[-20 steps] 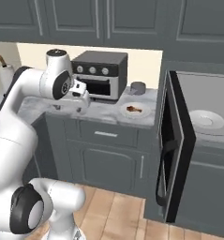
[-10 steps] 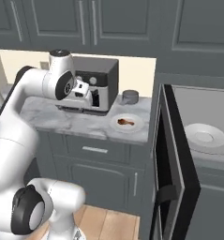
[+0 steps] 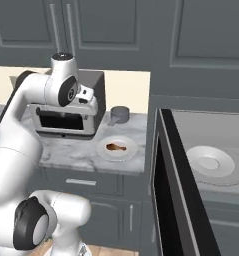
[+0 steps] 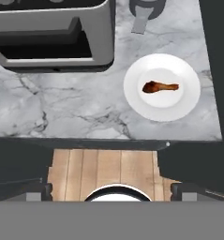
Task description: Pick the chicken drumstick from the counter and place it in the microwave.
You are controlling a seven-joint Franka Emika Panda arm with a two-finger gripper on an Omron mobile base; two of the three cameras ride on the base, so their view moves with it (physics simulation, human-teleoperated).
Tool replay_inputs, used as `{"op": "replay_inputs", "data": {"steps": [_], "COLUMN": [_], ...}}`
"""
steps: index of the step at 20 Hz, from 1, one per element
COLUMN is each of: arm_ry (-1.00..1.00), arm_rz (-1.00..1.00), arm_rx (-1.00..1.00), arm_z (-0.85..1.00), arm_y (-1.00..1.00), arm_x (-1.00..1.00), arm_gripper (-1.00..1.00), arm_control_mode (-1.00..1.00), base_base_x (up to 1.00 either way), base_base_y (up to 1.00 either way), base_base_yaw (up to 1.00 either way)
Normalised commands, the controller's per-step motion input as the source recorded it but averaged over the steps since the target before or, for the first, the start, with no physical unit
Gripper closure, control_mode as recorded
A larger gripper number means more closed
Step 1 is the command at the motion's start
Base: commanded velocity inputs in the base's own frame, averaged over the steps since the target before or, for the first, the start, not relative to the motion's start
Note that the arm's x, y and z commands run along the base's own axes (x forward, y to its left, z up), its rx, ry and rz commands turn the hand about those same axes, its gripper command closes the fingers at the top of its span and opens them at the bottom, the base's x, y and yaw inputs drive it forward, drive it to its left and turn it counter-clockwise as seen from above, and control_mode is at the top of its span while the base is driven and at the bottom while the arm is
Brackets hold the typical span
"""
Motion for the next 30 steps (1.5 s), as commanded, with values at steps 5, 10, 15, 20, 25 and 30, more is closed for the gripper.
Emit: {"op": "replay_inputs", "data": {"steps": [5, 10, 15, 20, 25, 30], "arm_ry": [0.0, 0.0, 0.01, 0.08, 0.09, 0.0], "arm_rz": [0.0, 0.0, 0.01, 0.21, 0.51, 0.55], "arm_rx": [0.0, 0.0, -0.02, -0.1, -0.17, -0.11], "arm_z": [0.0, 0.0, -0.18, -0.49, -0.64, -0.48], "arm_y": [0.0, 0.0, -0.21, -0.28, 0.01, 0.04], "arm_x": [0.0, 0.0, -0.03, 0.01, 0.01, 0.15], "arm_gripper": [-1.0, -1.0, -1.0, -1.0, -1.0, -1.0], "arm_control_mode": [1.0, 1.0, -1.0, -1.0, -1.0, -1.0], "base_base_x": [0.51, 0.0, -0.03, 0.0, 0.0, 0.0], "base_base_y": [0.16, 0.0, -0.05, 0.0, 0.0, 0.0], "base_base_yaw": [-0.14, 0.0, 0.0, 0.0, 0.0, 0.0]}}
